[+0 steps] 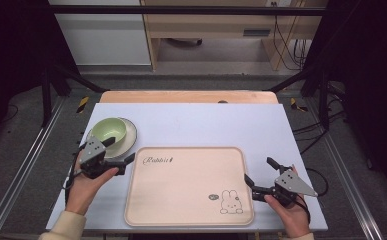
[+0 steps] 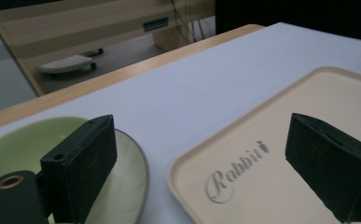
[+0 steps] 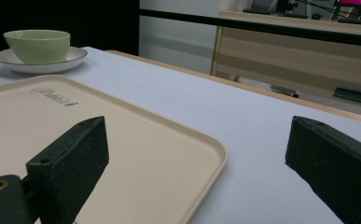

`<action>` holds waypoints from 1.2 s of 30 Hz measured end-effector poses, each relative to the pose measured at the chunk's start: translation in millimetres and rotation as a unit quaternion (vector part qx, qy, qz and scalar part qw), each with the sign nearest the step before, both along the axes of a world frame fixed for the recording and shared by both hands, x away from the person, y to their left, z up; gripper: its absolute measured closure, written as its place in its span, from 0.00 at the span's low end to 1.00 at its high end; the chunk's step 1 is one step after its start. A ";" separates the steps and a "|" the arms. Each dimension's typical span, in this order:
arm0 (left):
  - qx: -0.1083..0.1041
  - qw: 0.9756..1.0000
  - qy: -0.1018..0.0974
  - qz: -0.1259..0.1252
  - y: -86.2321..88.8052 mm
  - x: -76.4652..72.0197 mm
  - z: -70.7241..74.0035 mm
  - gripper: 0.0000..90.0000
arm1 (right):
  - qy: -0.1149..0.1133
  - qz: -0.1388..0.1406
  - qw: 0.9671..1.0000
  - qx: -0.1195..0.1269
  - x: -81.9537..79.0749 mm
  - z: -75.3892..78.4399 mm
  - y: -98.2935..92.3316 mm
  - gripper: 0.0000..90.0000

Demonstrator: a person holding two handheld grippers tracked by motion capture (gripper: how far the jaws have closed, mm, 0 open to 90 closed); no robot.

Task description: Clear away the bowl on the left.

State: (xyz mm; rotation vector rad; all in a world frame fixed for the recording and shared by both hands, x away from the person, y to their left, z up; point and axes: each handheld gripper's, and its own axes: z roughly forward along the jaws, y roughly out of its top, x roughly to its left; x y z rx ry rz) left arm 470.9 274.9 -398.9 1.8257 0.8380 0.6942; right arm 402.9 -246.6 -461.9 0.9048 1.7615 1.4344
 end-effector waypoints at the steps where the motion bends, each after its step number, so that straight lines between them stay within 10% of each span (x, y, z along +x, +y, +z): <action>1: 0.007 1.000 0.003 0.007 1.4 3.6 5.2 0.10 | 0.000 0.000 1.000 0.000 0.2 -0.2 0.8 0.07; 13: 0.047 0.998 0.013 0.037 -0.5 31.4 36.0 0.12 | 0.015 -0.012 1.000 -0.016 2.0 -6.0 4.5 0.07; 25: 0.047 0.999 0.012 0.025 -25.4 58.0 43.7 0.12 | -0.003 -0.018 1.000 -0.009 -2.1 2.2 -2.6 0.07; 36: 0.025 0.997 0.019 0.066 -0.2 79.9 36.4 0.13 | -0.005 -0.013 1.000 -0.021 -2.1 2.5 -2.1 0.07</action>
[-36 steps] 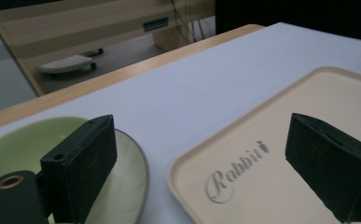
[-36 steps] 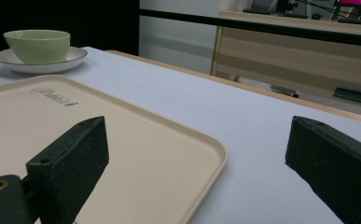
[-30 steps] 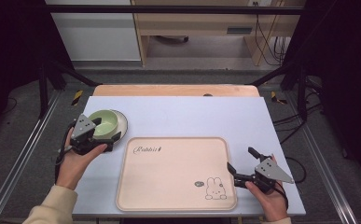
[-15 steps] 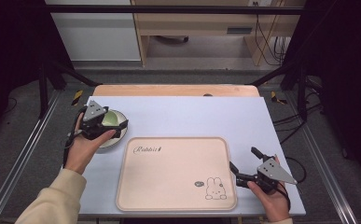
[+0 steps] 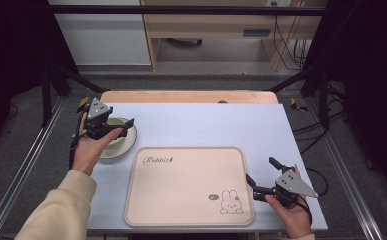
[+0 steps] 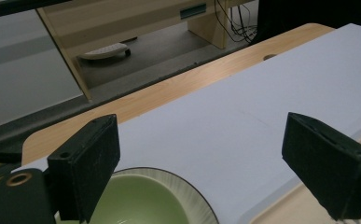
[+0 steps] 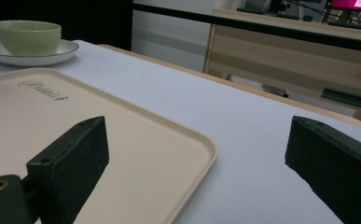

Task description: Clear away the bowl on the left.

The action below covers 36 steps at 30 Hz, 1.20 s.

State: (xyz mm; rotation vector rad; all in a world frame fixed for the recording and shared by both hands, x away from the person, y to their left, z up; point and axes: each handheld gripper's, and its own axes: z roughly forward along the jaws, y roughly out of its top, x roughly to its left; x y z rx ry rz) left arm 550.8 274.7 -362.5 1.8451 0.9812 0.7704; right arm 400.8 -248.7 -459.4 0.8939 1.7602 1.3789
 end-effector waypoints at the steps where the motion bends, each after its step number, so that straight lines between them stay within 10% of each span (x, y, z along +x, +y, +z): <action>1: -0.008 1.000 0.003 0.013 7.6 3.9 -3.4 0.13 | 0.001 0.001 1.000 -0.001 0.1 -0.2 0.5 0.07; 36: -0.002 0.993 0.042 0.111 71.9 19.7 -43.4 0.23 | 0.004 0.010 1.000 -0.004 -1.7 1.9 4.0 0.07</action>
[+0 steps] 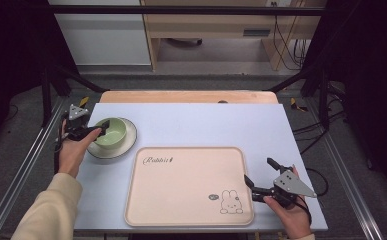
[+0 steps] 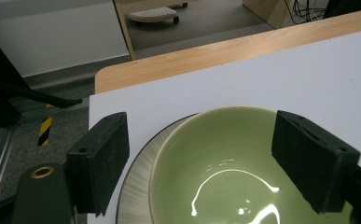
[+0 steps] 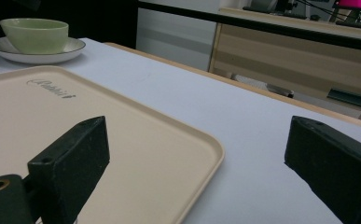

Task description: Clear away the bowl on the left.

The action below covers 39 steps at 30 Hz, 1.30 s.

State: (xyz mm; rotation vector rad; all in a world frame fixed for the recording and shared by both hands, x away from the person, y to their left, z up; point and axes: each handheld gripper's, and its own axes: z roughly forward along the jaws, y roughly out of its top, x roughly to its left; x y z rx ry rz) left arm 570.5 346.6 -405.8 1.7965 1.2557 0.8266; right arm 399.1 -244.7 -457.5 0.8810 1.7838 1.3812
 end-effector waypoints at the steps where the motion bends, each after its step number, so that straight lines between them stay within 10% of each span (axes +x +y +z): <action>1: 0.002 1.000 0.001 0.003 1.0 -0.2 0.0 0.25 | 0.000 0.000 1.000 0.000 -0.1 0.0 0.1 0.07; 28: -0.003 0.989 0.139 0.059 19.9 10.6 -21.4 0.68 | 0.003 -0.001 1.000 0.003 0.6 -0.6 -2.2 0.06; 39: -0.017 0.985 0.157 0.066 17.7 16.0 -24.0 0.85 | 0.005 0.000 1.000 0.001 1.5 -2.0 -2.6 0.06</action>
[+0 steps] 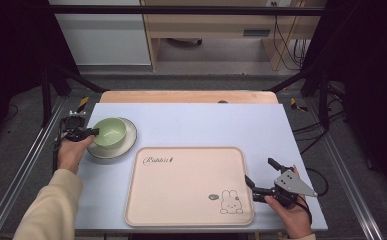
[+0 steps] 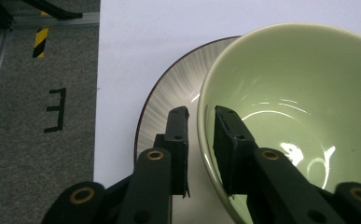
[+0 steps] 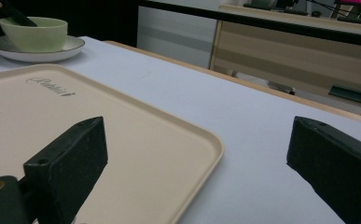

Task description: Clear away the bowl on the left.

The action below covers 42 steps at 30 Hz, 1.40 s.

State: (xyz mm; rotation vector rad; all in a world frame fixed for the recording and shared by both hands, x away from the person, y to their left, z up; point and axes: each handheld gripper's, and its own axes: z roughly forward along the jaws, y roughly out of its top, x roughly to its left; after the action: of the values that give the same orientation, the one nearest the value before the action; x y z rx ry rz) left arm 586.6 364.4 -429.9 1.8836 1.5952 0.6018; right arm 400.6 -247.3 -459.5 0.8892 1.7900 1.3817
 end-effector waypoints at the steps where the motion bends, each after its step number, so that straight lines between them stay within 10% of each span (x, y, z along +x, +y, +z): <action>1: 0.000 1.000 0.002 0.000 -0.5 0.4 0.1 0.85 | 0.000 0.000 1.000 0.000 0.0 0.0 0.1 0.06; 19: -0.016 1.000 0.018 0.007 -0.1 3.4 -0.7 0.91 | 0.003 0.002 1.000 -0.002 0.0 -0.9 0.3 0.06; 22: -0.047 0.999 0.008 0.015 0.5 0.6 3.6 0.93 | 0.003 0.002 1.000 -0.001 0.0 -0.9 0.4 0.06; 42: -0.047 0.998 -0.020 -0.029 -24.0 -19.3 37.7 0.93 | -0.011 0.013 1.000 0.002 -2.3 2.3 4.8 0.06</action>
State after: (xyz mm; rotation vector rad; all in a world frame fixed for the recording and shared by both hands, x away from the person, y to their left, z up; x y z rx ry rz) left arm 567.3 340.3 -392.2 1.8304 1.5116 0.5270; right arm 398.3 -242.5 -457.1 0.8524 1.7898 1.4073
